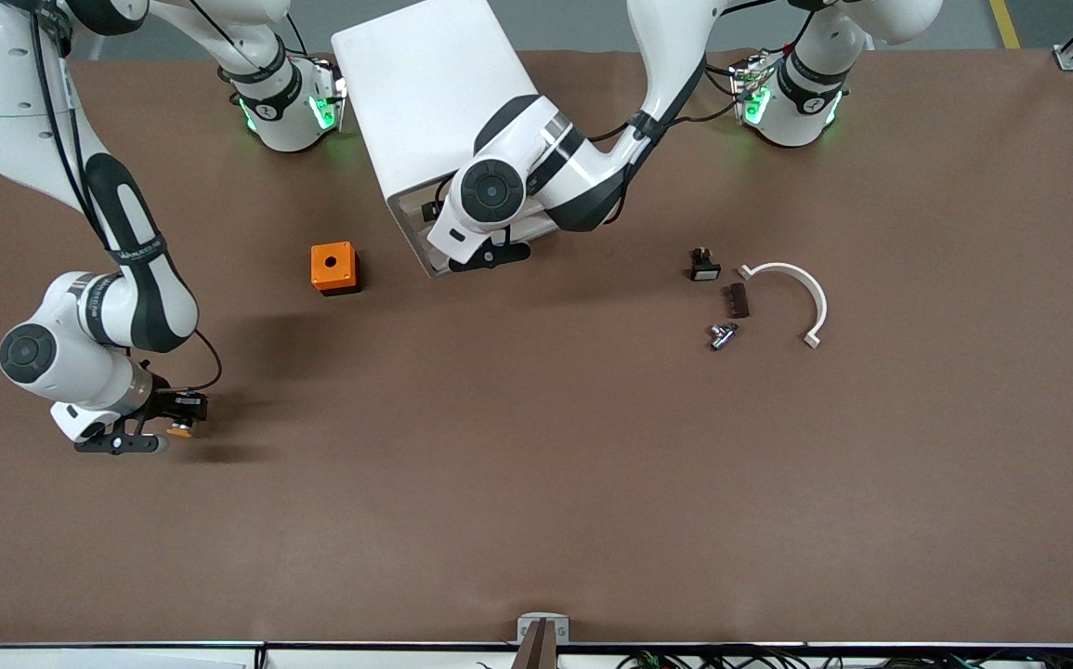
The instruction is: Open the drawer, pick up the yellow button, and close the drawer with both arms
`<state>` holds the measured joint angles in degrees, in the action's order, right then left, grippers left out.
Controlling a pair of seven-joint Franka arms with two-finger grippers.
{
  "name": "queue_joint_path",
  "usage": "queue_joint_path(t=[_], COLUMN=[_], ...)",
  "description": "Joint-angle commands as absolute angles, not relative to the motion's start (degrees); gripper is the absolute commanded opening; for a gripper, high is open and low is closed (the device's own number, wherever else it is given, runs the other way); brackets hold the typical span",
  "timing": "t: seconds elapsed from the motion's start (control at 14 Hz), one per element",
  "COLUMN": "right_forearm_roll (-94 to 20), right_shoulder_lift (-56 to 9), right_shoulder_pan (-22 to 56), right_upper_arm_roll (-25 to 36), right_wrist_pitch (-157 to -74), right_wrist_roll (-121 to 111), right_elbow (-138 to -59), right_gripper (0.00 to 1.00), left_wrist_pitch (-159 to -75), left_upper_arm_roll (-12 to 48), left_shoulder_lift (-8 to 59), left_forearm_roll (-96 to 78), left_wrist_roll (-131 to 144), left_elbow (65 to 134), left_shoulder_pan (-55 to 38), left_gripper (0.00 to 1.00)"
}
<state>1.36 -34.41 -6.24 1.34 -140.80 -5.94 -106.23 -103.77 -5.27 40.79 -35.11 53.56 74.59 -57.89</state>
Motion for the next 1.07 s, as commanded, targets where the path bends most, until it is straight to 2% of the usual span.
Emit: queue_joint_path(t=[0.0, 0.29, 0.5, 0.64, 1.0], right_forearm_roll=[1.0, 1.0, 1.1, 1.1, 1.0], right_shoulder_lift=[-35.2, -35.2, -35.2, -35.2, -35.2], right_shoulder_pan=[-6.1, -5.9, -5.9, -6.0, -6.2], right_upper_arm_roll=[1.4, 1.4, 1.4, 1.3, 1.4], right_wrist_pitch=[-141.2, -141.1, -141.0, -141.0, -141.1], right_wrist_roll=[-4.8, -5.3, -5.9, -9.6, -9.5], right_elbow=[-105.8, -105.8, -105.8, -105.7, -105.7], right_gripper=[0.01, 0.02, 0.02, 0.02, 0.03], left_wrist_pitch=[-103.6, -102.1, -95.6, -91.8, -90.2], left_upper_arm_roll=[-6.2, -6.2, -6.3, -6.2, -6.1], left_shoulder_lift=[37.5, 32.0, 30.2, 28.7, 27.2], left_forearm_roll=[-36.1, -35.9, -34.3, -26.3, -23.8], left_wrist_roll=[53.1, 53.2, 53.2, 53.0, 52.3], left_elbow=[76.1, 76.4, 76.4, 76.2, 76.1], left_shoulder_pan=[-55.7, -47.0, -40.8, -36.9, -30.6], left_gripper=[0.99, 0.99, 0.99, 0.99, 0.99])
